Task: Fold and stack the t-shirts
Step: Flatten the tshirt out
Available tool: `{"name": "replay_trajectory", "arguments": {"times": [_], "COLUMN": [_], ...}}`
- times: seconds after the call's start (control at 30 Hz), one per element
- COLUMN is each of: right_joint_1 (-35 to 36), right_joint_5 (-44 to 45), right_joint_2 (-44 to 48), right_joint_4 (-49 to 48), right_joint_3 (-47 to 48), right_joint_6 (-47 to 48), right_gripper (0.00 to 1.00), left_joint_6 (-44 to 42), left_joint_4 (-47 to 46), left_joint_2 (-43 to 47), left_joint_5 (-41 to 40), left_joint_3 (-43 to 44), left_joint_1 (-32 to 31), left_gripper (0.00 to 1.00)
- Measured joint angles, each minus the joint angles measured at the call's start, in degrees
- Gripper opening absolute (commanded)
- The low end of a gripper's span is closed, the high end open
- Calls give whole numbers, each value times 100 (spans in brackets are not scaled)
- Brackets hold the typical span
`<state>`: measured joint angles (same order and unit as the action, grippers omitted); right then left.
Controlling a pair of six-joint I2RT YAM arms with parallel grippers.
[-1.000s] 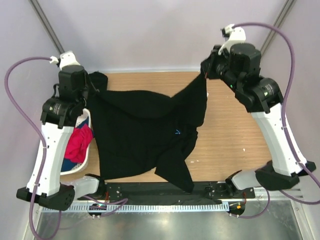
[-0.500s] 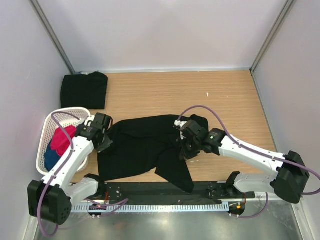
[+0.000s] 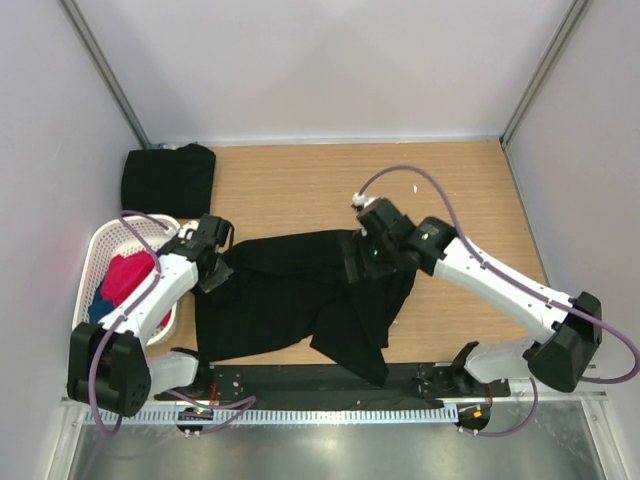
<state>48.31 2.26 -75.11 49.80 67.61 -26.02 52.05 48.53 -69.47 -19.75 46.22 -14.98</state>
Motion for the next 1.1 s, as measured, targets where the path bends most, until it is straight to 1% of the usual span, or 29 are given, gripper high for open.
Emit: {"name": "replay_trajectory", "arguments": {"times": [0.07, 0.13, 0.17, 0.2, 0.37, 0.47, 0.53, 0.7, 0.77, 0.9, 1.1], "right_joint_1": [-385, -699, -796, -857, -901, -903, -907, -907, -903, -780, -496], "right_joint_5": [247, 525, 588, 619, 420, 269, 107, -706, -994, -1165, -1207], "right_joint_2": [-120, -181, -199, -219, -551, -651, -509, 520, 778, 811, 859], "right_joint_4": [129, 96, 61, 37, -146, -153, -240, -881, -1119, -1357, -1904], "right_joint_3": [372, 382, 275, 116, -809, -1231, -1510, -2612, -3038, -3484, -3783], "right_joint_6": [-125, -208, -243, -273, -437, -588, -741, -1248, -1460, -1705, -2057], "right_gripper": [82, 80, 78, 73, 72, 67, 65, 65, 67, 68, 66], "left_joint_6": [-26, -48, -68, -98, -153, -153, -151, -151, -151, -166, -170], "left_joint_4": [-101, -190, -234, -267, -289, -289, -289, -256, -236, -199, -103], "left_joint_2": [-33, -79, -98, -120, -162, -162, -162, -162, -164, -199, -372], "left_joint_5": [7, 24, 35, 46, 122, 179, 205, 315, 369, 448, 581], "left_joint_3": [85, 149, 162, 166, 166, 166, 166, 166, 166, 166, 199], "left_joint_1": [0, 0, 0, 0, 0, 0, 0, 0, 0, 0, 0], "left_gripper": [0, 0, 0, 0, 0, 0, 0, 0, 0, 0, 0]}}
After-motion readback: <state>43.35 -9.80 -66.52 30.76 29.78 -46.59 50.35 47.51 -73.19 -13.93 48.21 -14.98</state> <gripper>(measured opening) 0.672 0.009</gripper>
